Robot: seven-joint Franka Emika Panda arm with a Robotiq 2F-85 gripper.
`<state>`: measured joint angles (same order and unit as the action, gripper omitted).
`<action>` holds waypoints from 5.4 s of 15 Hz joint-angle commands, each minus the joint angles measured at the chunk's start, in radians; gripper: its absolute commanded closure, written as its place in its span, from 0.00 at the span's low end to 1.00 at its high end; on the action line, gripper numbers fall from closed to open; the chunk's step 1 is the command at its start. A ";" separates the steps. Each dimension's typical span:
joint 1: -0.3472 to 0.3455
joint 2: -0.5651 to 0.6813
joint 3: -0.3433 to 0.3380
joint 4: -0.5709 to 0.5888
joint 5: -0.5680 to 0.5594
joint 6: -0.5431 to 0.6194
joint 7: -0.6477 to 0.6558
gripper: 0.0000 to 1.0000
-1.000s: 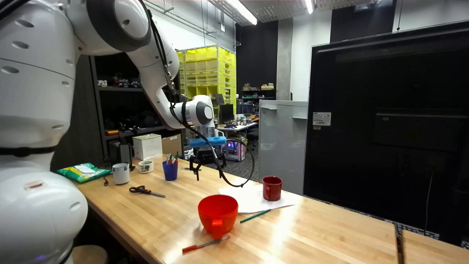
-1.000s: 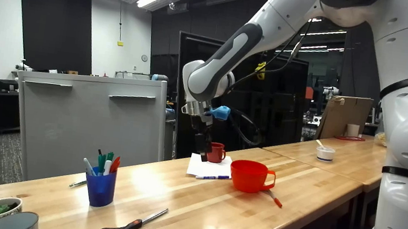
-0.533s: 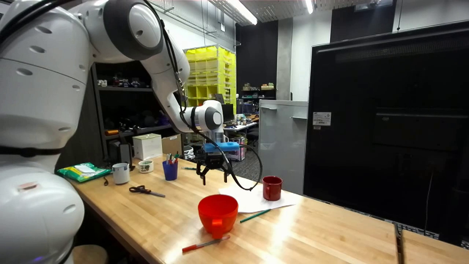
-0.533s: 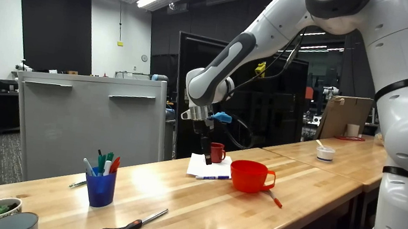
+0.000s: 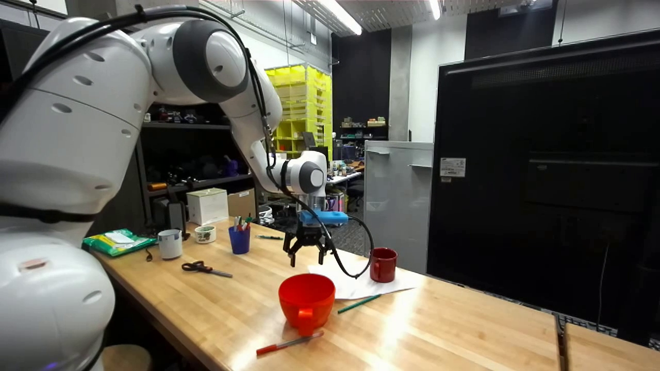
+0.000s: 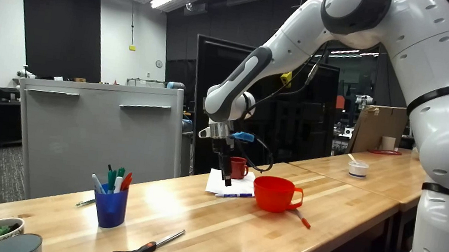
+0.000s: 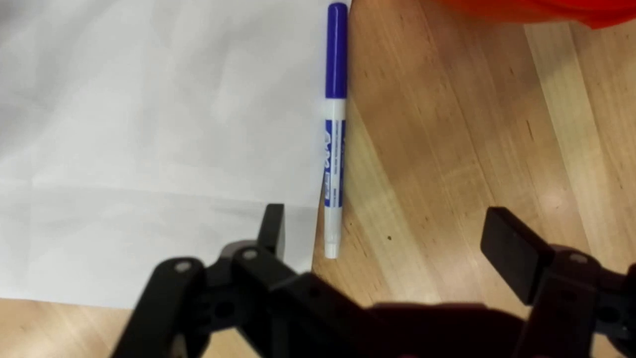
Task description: Move the blue and white pen to the right side of the counter.
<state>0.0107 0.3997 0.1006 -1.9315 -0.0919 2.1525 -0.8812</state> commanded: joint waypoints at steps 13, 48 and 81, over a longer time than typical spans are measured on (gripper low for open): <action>-0.051 0.074 0.017 0.018 0.080 -0.032 -0.078 0.10; -0.059 0.084 0.025 0.014 0.120 -0.076 -0.120 0.00; 0.058 -0.040 0.005 -0.227 -0.139 0.177 0.249 0.00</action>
<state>0.0498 0.4051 0.1145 -2.0825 -0.1736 2.2891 -0.7006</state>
